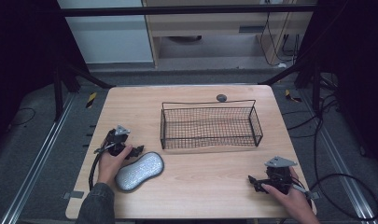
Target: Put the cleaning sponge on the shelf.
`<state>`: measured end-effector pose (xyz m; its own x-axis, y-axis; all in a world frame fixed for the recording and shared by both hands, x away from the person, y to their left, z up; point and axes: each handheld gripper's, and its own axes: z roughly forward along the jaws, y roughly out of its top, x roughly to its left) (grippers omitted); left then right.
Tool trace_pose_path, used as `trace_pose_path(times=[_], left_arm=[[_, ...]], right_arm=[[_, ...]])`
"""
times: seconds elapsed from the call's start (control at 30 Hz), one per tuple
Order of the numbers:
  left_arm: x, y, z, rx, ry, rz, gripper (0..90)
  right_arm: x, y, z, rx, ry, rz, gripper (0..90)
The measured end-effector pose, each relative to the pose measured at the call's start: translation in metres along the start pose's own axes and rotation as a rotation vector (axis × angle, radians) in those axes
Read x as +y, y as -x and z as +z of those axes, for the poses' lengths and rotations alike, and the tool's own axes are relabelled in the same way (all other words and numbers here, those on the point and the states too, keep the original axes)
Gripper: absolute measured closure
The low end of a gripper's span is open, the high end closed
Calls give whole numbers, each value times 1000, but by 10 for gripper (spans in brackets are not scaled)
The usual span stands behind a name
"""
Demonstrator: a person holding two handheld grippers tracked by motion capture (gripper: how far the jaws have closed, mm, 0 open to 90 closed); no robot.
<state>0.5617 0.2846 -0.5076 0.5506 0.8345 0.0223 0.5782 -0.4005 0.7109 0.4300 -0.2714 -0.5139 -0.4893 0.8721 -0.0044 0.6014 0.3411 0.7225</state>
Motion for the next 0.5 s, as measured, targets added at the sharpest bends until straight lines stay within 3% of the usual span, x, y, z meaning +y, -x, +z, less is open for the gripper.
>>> trace_pose_path(times=[0.27,0.33,0.37,0.5], left_arm=[[2,2,-2,4,-12,-2,18],[5,4,-8,30,-7,16,73],[7,5,-12,46,-1,18,56],[10,8,-29,49,23,14,46]], right_arm=[[0,0,0,0,0,0,3],[0,0,0,0,0,0,3],[0,0,0,0,0,0,3],[0,0,0,-1,0,0,3]])
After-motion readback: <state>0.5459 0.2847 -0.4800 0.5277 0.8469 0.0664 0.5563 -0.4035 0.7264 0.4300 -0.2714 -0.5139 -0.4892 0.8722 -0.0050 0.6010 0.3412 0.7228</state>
